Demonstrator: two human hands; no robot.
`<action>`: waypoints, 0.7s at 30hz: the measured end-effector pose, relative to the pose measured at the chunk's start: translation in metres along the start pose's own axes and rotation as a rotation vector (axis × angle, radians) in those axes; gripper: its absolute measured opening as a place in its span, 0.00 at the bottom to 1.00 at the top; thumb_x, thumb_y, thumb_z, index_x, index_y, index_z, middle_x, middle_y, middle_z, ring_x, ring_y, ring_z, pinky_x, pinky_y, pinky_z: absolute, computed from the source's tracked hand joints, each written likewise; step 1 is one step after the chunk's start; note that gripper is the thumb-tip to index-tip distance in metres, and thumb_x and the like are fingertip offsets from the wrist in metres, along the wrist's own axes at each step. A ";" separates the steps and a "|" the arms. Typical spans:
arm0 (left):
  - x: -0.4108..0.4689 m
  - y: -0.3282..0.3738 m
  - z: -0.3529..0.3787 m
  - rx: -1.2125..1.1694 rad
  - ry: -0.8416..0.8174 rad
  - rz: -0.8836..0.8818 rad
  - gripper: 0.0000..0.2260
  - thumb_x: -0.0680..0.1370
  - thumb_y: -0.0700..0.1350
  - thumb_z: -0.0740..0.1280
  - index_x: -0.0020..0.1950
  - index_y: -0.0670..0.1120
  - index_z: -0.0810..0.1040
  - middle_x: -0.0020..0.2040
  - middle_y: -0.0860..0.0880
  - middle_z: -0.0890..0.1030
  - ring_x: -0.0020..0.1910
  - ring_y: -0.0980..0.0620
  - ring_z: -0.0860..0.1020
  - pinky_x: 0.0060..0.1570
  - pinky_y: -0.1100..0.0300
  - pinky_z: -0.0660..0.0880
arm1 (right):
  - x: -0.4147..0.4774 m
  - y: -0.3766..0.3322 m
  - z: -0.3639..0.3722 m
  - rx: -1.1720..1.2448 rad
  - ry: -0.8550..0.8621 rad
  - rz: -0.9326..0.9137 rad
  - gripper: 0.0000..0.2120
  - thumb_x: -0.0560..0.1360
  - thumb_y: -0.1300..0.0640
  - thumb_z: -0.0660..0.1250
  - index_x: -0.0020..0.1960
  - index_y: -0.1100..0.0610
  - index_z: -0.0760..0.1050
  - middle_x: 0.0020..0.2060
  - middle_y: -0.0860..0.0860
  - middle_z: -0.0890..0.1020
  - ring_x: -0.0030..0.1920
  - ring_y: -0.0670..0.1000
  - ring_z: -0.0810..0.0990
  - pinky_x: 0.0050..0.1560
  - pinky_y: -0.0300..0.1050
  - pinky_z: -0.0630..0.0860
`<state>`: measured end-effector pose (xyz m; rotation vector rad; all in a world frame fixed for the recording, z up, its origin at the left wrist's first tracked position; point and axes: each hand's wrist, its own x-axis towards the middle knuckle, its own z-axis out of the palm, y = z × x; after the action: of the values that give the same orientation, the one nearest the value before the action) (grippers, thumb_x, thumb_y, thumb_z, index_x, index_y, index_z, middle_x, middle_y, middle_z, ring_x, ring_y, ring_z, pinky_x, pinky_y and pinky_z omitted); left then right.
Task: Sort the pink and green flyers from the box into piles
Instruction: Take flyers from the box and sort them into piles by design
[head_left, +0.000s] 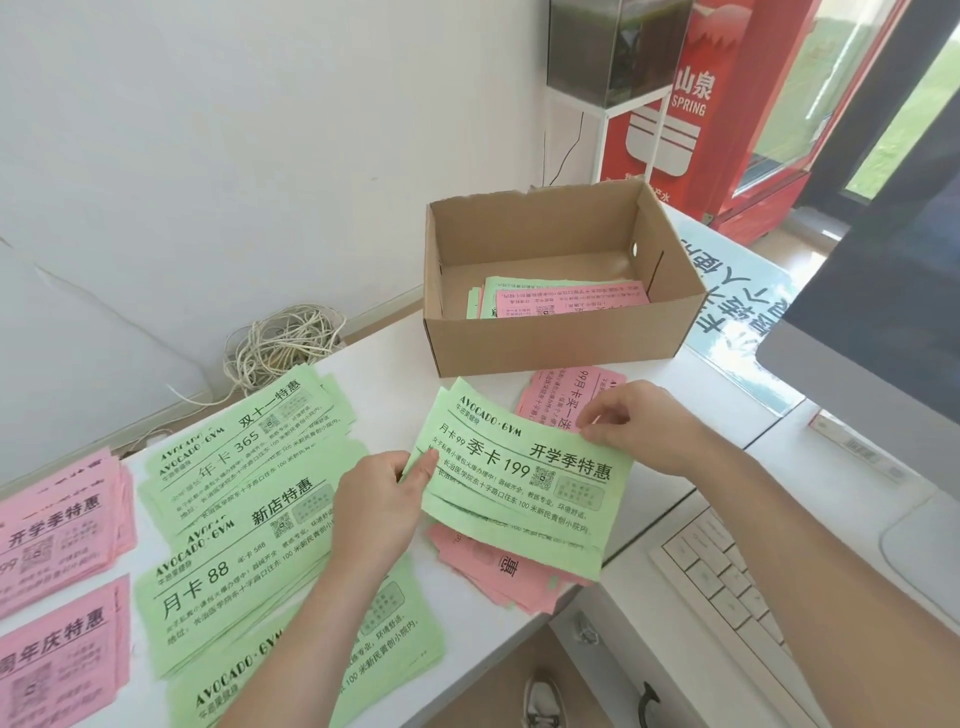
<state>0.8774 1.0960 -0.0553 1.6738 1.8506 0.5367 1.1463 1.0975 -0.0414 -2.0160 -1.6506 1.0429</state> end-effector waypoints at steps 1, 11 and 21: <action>0.000 0.000 0.001 0.022 -0.009 0.016 0.15 0.77 0.50 0.68 0.33 0.51 0.69 0.26 0.55 0.69 0.27 0.50 0.68 0.30 0.57 0.61 | 0.000 0.000 0.000 0.000 -0.026 -0.003 0.03 0.73 0.57 0.71 0.44 0.50 0.81 0.40 0.49 0.83 0.43 0.48 0.80 0.44 0.42 0.76; -0.005 -0.002 0.005 0.073 0.056 0.054 0.13 0.79 0.55 0.64 0.37 0.50 0.76 0.28 0.53 0.80 0.31 0.53 0.80 0.39 0.53 0.75 | 0.006 0.001 0.012 -0.205 0.032 -0.060 0.08 0.76 0.57 0.68 0.53 0.55 0.82 0.37 0.45 0.77 0.41 0.47 0.74 0.42 0.38 0.68; 0.003 -0.006 0.003 0.101 0.031 -0.019 0.05 0.77 0.50 0.68 0.41 0.52 0.77 0.35 0.54 0.82 0.37 0.54 0.81 0.38 0.58 0.71 | -0.002 0.009 0.006 -0.423 0.139 -0.071 0.09 0.80 0.50 0.61 0.46 0.54 0.74 0.42 0.46 0.76 0.44 0.50 0.74 0.42 0.44 0.67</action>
<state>0.8748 1.0975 -0.0611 1.7200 1.9433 0.4699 1.1481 1.0921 -0.0513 -2.2011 -1.9755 0.5457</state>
